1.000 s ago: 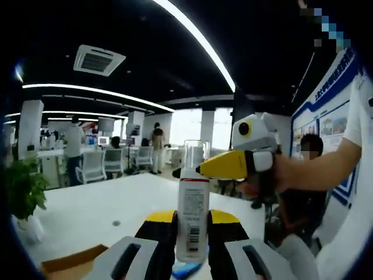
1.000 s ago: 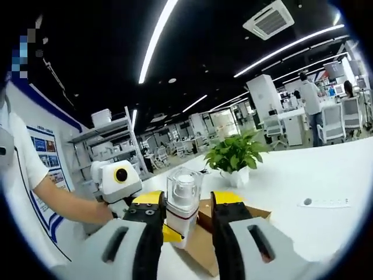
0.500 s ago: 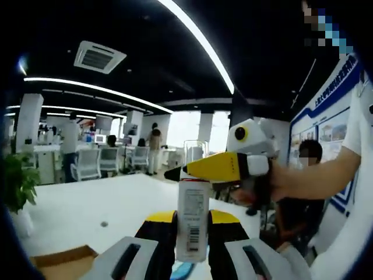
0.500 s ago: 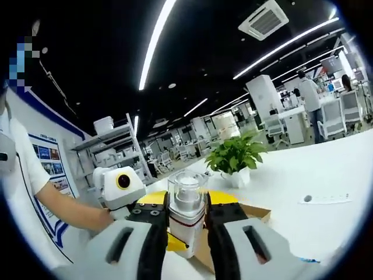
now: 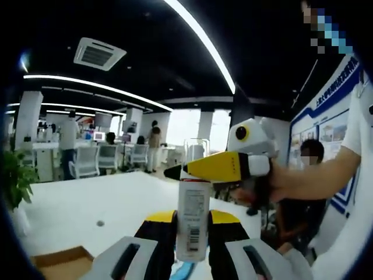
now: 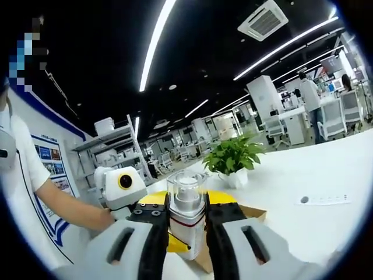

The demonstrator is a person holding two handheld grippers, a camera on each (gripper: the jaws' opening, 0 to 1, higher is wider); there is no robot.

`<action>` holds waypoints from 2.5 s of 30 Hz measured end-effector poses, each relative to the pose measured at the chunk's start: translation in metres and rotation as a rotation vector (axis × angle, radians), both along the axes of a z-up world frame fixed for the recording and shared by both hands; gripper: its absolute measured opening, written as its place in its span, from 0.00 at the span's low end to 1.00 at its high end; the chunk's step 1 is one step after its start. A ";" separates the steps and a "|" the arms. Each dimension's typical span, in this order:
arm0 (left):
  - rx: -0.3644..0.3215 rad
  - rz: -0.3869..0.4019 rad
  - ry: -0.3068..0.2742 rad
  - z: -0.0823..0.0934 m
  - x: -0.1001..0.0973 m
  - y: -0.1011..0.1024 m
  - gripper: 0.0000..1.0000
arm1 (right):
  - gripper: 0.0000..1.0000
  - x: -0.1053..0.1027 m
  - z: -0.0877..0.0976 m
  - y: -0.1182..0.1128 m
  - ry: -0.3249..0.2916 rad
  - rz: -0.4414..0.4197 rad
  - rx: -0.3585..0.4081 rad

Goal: Operate the shoe box by opening the lid, removing the specified soft item, and placing it in the target area until the item is outside and the box remains undamaged.

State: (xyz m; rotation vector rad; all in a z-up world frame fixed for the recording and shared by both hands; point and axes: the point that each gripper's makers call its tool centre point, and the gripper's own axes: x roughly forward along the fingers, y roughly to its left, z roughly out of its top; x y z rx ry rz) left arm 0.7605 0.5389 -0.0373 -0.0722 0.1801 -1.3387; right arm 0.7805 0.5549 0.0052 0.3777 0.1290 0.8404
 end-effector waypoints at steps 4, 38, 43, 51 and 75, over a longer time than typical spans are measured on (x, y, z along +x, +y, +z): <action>0.014 -0.007 0.007 -0.002 0.001 -0.004 0.20 | 0.20 0.000 -0.002 -0.004 0.005 -0.006 0.008; 0.294 0.085 0.021 -0.056 0.019 0.041 0.30 | 0.20 0.069 -0.053 -0.083 -0.079 -0.205 -0.274; 0.324 0.100 0.043 -0.064 0.023 0.053 0.31 | 0.20 0.093 -0.077 -0.102 -0.089 -0.238 -0.341; 0.347 0.114 0.056 -0.069 0.027 0.061 0.30 | 0.20 0.113 -0.118 -0.123 -0.079 -0.288 -0.378; 0.392 0.115 0.136 -0.103 0.039 0.062 0.30 | 0.20 0.143 -0.237 -0.148 0.002 -0.365 -0.382</action>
